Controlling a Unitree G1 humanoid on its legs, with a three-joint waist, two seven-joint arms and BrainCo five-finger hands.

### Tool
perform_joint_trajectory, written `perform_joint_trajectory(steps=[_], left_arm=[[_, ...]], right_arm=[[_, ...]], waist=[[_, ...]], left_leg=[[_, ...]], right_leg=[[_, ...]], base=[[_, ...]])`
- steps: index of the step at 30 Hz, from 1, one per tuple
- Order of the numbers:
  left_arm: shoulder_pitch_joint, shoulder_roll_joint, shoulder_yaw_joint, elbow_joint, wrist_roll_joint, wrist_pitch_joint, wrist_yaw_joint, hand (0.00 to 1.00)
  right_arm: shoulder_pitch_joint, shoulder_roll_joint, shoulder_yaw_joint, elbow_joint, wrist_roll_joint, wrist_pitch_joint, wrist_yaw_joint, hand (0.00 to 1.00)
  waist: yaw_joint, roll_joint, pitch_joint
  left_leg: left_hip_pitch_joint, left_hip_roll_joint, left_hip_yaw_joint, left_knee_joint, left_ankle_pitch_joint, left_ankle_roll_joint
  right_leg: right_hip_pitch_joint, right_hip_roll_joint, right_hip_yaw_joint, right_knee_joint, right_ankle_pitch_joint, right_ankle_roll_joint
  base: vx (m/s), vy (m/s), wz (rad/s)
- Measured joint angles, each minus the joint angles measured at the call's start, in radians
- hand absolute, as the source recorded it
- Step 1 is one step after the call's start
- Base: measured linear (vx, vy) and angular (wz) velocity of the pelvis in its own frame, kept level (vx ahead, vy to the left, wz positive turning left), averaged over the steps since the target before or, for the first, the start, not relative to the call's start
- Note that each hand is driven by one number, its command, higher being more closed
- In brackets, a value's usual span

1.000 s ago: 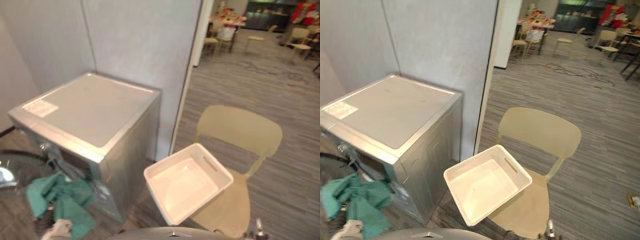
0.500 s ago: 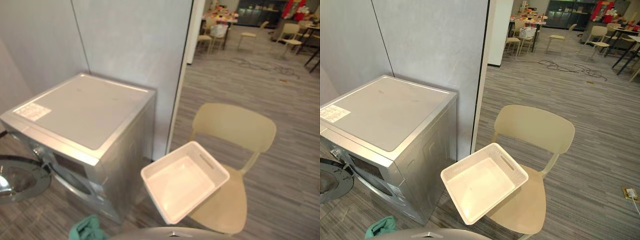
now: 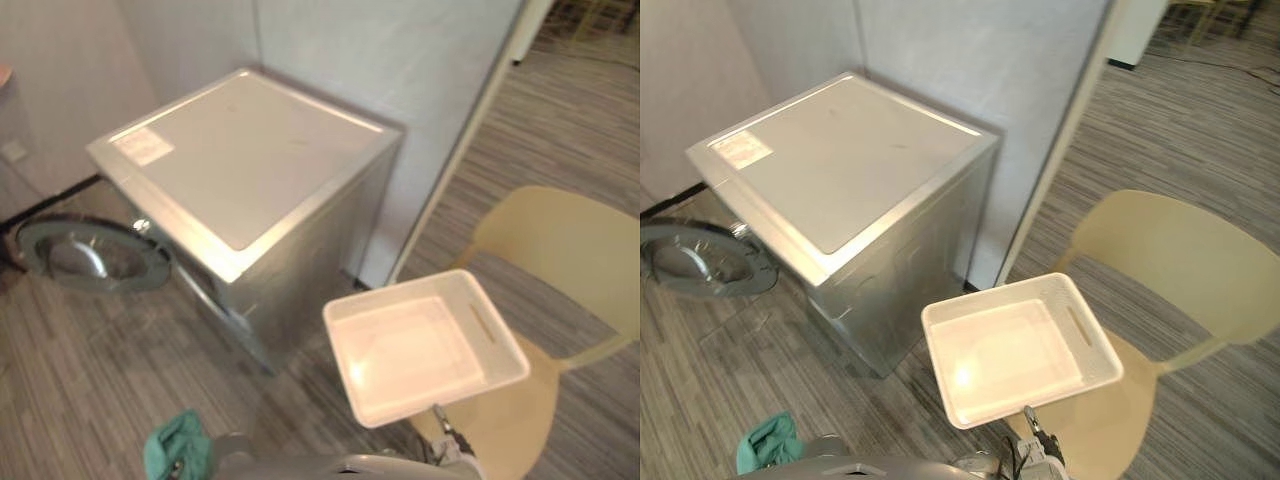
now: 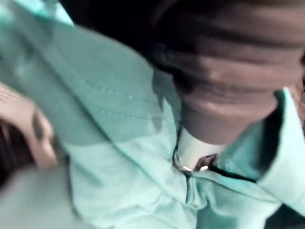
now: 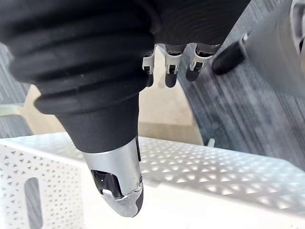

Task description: Pick up the laundry basket with both hands and put the clothes into the washing machine.

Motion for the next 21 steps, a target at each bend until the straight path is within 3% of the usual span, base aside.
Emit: perform_joint_trajectory(steps=[1, 2, 3, 4, 5, 6, 9, 11, 12, 13, 14, 15, 16, 18, 20, 21], left_arm=[[-0.016, 0.009, -0.057, -0.007, -0.002, -0.007, 0.005, 1.00], [-0.038, 0.033, -0.090, -0.009, -0.009, -0.009, 0.008, 1.00], [-0.049, 0.068, -0.105, -0.010, -0.024, -0.014, 0.014, 1.00], [-0.058, 0.092, -0.119, -0.010, -0.037, -0.013, 0.018, 1.00], [-0.065, 0.106, -0.147, -0.001, -0.040, -0.010, 0.019, 1.00], [-0.077, 0.096, -0.178, 0.000, -0.039, -0.010, 0.016, 1.00], [-0.088, 0.067, -0.295, -0.005, -0.024, -0.008, 0.008, 1.00], [-0.088, 0.067, -0.307, -0.005, -0.006, -0.008, -0.005, 1.00], [-0.082, 0.071, -0.326, -0.003, 0.011, -0.009, -0.005, 1.00], [-0.073, 0.081, -0.359, -0.004, 0.040, -0.009, -0.006, 1.00], [-0.073, 0.092, -0.381, -0.003, 0.055, -0.009, -0.006, 1.00], [-0.067, 0.122, -0.391, 0.006, 0.086, -0.008, -0.005, 1.00], [-0.069, 0.152, -0.402, 0.005, 0.101, -0.006, -0.004, 1.00], [-0.077, 0.151, -0.412, 0.005, 0.100, -0.006, -0.004, 1.00], [-0.089, 0.113, -0.418, 0.005, 0.100, -0.006, -0.005, 1.00], [-0.097, 0.090, -0.419, 0.003, 0.104, -0.006, -0.008, 1.00]], right_arm=[[0.012, -0.007, -0.016, 0.038, 0.000, 0.008, -0.006, 0.00], [0.011, 0.005, -0.013, 0.066, 0.000, 0.014, -0.006, 0.00], [0.000, 0.035, -0.011, 0.075, 0.000, 0.028, -0.008, 0.00], [-0.002, 0.055, -0.012, 0.075, -0.001, 0.027, -0.008, 0.00], [0.010, 0.052, -0.014, 0.075, -0.001, 0.028, -0.007, 0.00], [0.019, 0.040, -0.015, 0.074, -0.001, 0.027, -0.009, 0.00], [0.024, 0.008, -0.004, 0.065, 0.002, 0.026, -0.026, 0.00], [0.021, -0.007, -0.005, 0.064, 0.031, 0.016, -0.027, 0.00], [0.026, -0.018, -0.010, 0.064, 0.045, 0.006, -0.027, 0.00], [0.037, -0.028, -0.009, 0.064, 0.050, 0.002, -0.026, 0.00], [0.036, -0.024, -0.009, 0.064, 0.050, 0.004, -0.025, 0.00], [0.032, -0.004, -0.001, 0.065, 0.047, 0.012, -0.024, 0.00], [0.034, 0.037, 0.018, 0.064, 0.048, 0.019, -0.023, 0.00], [0.050, 0.069, 0.040, 0.049, 0.051, 0.020, -0.014, 0.00], [0.067, 0.069, 0.057, 0.020, 0.051, 0.023, -0.001, 0.00], [0.086, 0.079, 0.047, 0.023, 0.050, 0.025, 0.006, 0.00]], waist=[[-0.011, -0.013, 0.006], [-0.007, -0.005, 0.008], [-0.004, -0.022, 0.004], [-0.010, -0.050, 0.002], [-0.018, -0.048, -0.001], [-0.020, -0.041, -0.010], [-0.004, -0.035, -0.029], [-0.001, -0.036, -0.030], [0.002, -0.037, -0.029], [0.003, -0.019, -0.025], [0.002, -0.013, -0.018], [0.000, -0.026, -0.011], [-0.001, -0.044, -0.005], [-0.010, -0.060, 0.000], [-0.032, -0.059, 0.003], [-0.047, -0.060, 0.004]], left_leg=[[0.014, -0.037, -0.006, -0.063, -0.017, -0.016], [0.003, -0.042, -0.024, -0.091, -0.016, -0.020], [-0.004, -0.042, -0.030, -0.108, -0.008, -0.041], [-0.004, -0.062, -0.033, -0.105, -0.021, -0.061], [0.000, -0.075, -0.045, -0.097, -0.061, -0.109], [-0.002, -0.076, -0.044, -0.084, -0.102, -0.115], [-0.050, -0.170, -0.030, -0.022, -0.174, -0.074], [-0.052, -0.212, -0.021, 0.000, -0.189, -0.047], [-0.039, -0.239, -0.019, -0.004, -0.195, -0.027], [-0.001, -0.253, -0.025, -0.031, -0.198, -0.003], [0.017, -0.254, -0.026, -0.044, -0.197, 0.004], [0.055, -0.246, -0.037, -0.081, -0.191, 0.022], [0.089, -0.243, -0.048, -0.122, -0.190, 0.035], [0.136, -0.252, -0.048, -0.180, -0.180, 0.050], [0.166, -0.265, -0.044, -0.219, -0.178, 0.052], [0.193, -0.272, -0.039, -0.249, -0.177, 0.050]], right_leg=[[-0.039, -0.065, -0.021, 0.128, 0.022, -0.005], [-0.062, -0.063, -0.020, 0.127, -0.024, 0.069], [-0.048, 0.005, -0.028, -0.047, -0.034, 0.071], [-0.044, 0.019, -0.037, -0.104, 0.064, 0.002], [-0.005, 0.000, -0.084, -0.099, 0.090, 0.030], [0.009, -0.013, -0.099, -0.078, 0.093, 0.031], [-0.008, -0.135, -0.107, 0.001, 0.124, 0.036], [-0.036, -0.199, -0.092, 0.056, 0.164, -0.017], [-0.063, -0.236, -0.051, 0.113, 0.229, -0.109], [-0.115, -0.253, 0.059, 0.192, 0.324, -0.221], [-0.144, -0.245, 0.132, 0.234, 0.289, -0.207], [-0.212, -0.175, 0.270, 0.339, 0.138, -0.141], [-0.265, -0.070, 0.352, 0.415, 0.017, -0.128], [-0.336, 0.055, 0.351, 0.471, -0.086, -0.144], [-0.385, 0.134, 0.302, 0.435, -0.127, -0.138], [-0.384, 0.148, 0.243, 0.337, -0.120, -0.134]], base=[[0.06, 0.352, 1.28], [-0.01, 0.342, 1.31], [-0.05, 0.200, 0.96], [-0.02, 0.125, 0.99], [0.02, 0.139, 1.03], [0.02, 0.245, 0.90], [0.03, 0.331, 0.33], [0.05, 0.307, 0.15], [0.10, 0.427, 0.17], [0.07, 0.348, 0.17], [0.10, 0.334, 0.10], [0.08, 0.162, 0.12], [0.08, 0.115, 0.14], [0.07, 0.060, 0.14], [0.11, 0.008, 0.35], [0.19, -0.043, 0.60]])
